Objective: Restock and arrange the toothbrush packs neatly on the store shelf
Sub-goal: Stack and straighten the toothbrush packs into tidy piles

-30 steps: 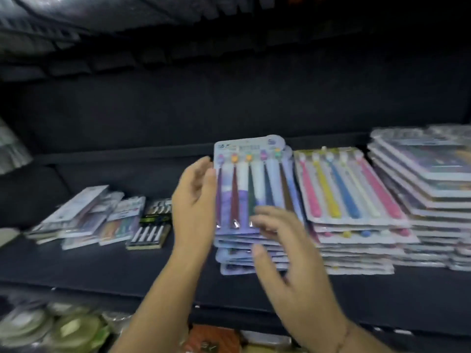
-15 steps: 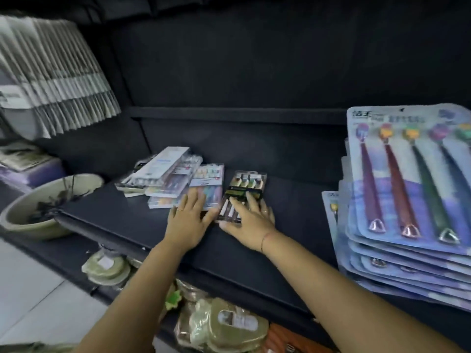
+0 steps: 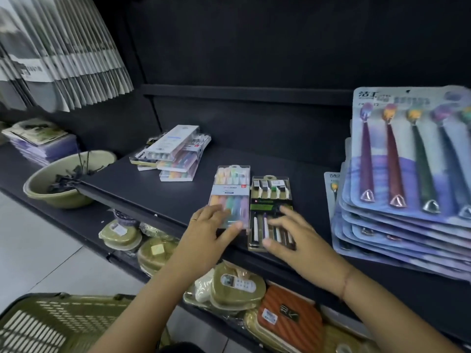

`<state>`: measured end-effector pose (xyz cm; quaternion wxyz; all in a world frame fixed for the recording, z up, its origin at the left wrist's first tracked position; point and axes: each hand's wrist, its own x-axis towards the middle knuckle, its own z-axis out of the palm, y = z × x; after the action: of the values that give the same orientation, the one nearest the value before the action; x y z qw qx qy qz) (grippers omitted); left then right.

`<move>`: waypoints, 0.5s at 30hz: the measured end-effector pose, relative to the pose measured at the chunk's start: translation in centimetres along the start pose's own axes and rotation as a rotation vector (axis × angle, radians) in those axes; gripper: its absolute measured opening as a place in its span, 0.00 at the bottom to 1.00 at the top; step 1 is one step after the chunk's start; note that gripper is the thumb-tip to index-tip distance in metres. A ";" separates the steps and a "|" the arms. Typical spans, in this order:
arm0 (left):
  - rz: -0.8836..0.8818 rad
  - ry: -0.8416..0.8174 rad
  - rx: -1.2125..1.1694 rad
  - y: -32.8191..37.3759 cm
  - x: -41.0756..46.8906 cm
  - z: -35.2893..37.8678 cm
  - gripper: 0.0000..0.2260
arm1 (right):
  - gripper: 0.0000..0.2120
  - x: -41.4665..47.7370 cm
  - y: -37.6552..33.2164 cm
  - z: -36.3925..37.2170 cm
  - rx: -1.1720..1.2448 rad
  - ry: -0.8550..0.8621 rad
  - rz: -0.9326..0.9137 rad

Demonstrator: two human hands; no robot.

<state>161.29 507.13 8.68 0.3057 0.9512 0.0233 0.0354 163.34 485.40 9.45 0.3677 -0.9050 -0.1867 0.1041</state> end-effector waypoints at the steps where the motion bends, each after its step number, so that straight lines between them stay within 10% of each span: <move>1: -0.072 0.041 -0.162 0.5 -0.4 0.0 0.35 | 0.21 -0.9 0.0 0.0 0.097 0.075 0.047; 15: -0.604 0.074 -0.669 2.2 2.3 -0.9 0.16 | 0.38 0.0 -0.2 1.5 0.815 0.434 0.393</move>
<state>163.56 506.03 10.78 0.5919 0.7488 0.2978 -0.0160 162.83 486.47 8.58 0.6951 -0.7066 0.1241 0.0453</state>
